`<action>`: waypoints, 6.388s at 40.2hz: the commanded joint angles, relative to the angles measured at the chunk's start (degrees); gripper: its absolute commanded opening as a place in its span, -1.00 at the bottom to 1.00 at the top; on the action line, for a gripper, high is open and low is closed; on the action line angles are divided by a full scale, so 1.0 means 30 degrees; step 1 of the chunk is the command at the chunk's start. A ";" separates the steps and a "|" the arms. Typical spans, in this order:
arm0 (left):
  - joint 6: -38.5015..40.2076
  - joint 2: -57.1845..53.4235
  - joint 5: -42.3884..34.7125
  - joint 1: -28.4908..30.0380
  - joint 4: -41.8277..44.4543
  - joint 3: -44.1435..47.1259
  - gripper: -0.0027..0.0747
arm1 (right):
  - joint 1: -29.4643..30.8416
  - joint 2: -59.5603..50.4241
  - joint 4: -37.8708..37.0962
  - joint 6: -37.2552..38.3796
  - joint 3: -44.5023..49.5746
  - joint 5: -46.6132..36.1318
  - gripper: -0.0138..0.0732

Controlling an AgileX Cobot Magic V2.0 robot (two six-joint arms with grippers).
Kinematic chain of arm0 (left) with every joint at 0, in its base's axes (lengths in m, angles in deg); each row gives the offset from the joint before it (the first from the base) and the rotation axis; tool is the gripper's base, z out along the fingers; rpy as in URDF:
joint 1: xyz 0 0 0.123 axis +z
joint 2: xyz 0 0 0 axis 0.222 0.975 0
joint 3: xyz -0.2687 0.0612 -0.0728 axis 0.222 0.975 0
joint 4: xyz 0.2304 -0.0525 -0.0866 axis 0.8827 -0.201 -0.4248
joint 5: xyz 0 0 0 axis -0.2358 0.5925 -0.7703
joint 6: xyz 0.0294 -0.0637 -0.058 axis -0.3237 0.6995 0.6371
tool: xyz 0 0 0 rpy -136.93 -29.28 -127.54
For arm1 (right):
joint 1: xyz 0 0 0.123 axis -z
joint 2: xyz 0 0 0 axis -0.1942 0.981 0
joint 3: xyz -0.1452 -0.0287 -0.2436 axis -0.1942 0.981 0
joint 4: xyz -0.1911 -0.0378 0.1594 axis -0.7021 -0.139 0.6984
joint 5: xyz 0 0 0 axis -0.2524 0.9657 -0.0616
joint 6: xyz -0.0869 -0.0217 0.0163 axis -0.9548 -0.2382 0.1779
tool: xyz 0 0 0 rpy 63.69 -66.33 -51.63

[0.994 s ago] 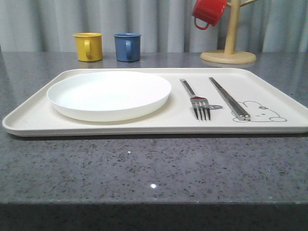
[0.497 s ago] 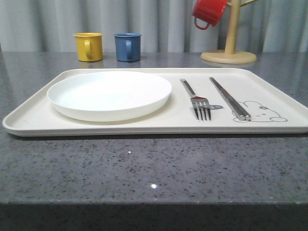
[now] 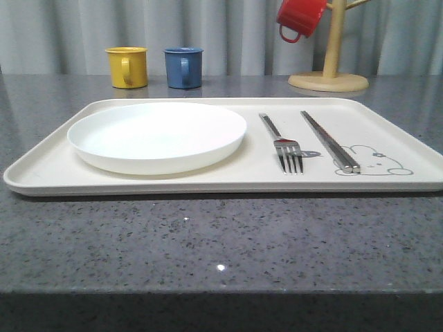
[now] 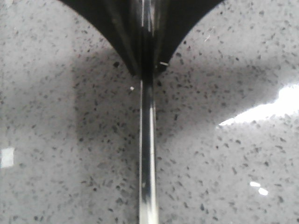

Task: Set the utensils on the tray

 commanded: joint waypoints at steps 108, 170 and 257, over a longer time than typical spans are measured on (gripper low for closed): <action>0.0176 0.0242 -0.1624 0.0025 -0.0166 -0.0452 -0.98 | -0.9180 -0.8174 0.2541 0.2363 -0.0918 -0.2321 -0.84; 0.0176 0.0242 -0.1624 0.0025 -0.0166 -0.0452 -0.98 | -0.9180 -3.1246 0.1942 0.1110 2.1492 -1.5531 -0.84; 0.0176 -0.0975 -0.7461 0.4984 -0.0195 0.6952 -0.98 | -0.8202 -3.1701 0.2342 -0.0288 2.3279 -1.7322 -0.84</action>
